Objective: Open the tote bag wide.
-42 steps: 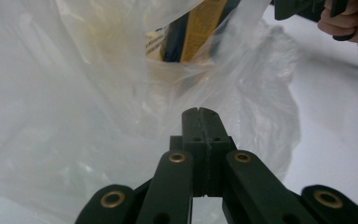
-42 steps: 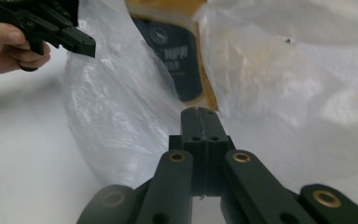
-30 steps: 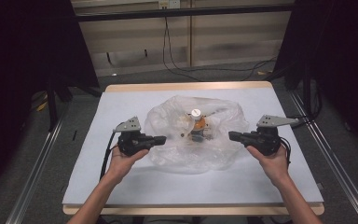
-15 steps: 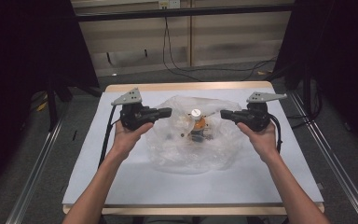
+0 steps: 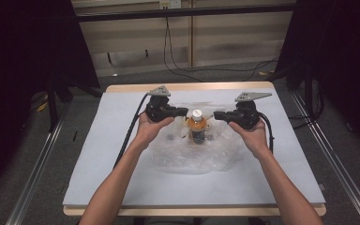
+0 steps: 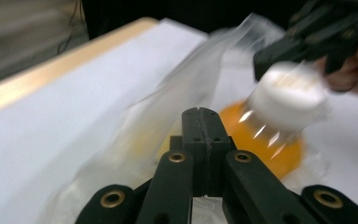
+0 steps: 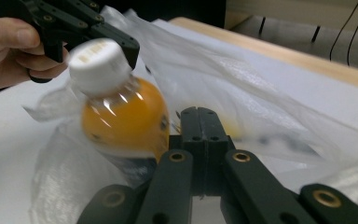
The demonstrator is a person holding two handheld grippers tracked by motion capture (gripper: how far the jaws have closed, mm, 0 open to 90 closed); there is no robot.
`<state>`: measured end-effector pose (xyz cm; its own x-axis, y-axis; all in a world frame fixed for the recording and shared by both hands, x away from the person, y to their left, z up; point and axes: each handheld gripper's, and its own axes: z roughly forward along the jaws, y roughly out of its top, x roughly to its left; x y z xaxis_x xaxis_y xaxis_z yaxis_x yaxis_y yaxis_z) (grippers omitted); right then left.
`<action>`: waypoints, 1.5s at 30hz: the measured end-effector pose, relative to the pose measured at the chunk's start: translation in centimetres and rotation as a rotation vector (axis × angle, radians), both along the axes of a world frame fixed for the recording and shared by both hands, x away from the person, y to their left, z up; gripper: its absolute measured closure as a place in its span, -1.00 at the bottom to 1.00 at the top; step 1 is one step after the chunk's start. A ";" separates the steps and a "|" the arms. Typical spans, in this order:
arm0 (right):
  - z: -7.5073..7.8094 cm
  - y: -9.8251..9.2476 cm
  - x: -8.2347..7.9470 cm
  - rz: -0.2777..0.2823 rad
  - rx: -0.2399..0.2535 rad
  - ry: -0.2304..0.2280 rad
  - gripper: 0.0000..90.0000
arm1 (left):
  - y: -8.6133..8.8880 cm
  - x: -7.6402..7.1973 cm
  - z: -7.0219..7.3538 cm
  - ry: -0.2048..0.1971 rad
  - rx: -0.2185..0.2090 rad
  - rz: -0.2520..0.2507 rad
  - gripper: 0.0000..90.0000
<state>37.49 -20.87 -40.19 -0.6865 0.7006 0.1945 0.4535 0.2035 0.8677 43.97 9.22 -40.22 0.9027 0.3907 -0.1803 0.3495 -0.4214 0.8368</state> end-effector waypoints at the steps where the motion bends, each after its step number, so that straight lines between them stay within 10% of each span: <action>1: -0.5 -0.1 0.3 -0.011 -0.009 0.011 1.00 | 0.1 0.2 -0.8 0.016 0.030 0.010 1.00; 14: -6.7 -2.7 2.2 -0.063 -0.058 0.152 1.00 | 1.8 2.1 -7.1 0.147 0.147 0.090 1.00; 20: -8.4 -4.8 2.4 -0.110 -0.065 0.198 1.00 | 4.1 2.6 -9.1 0.228 0.081 0.135 1.00; 35: -9.0 -8.1 1.2 -0.193 -0.140 0.201 1.00 | 8.4 1.7 -8.7 0.200 0.118 0.161 1.00; 41: -8.8 -8.1 1.0 -0.203 -0.176 0.188 1.00 | 8.3 1.0 -8.0 0.149 0.196 0.147 1.00; 45: -8.3 -7.7 0.9 -0.174 -0.168 0.172 1.00 | 8.6 0.8 -6.9 0.129 0.145 0.144 1.00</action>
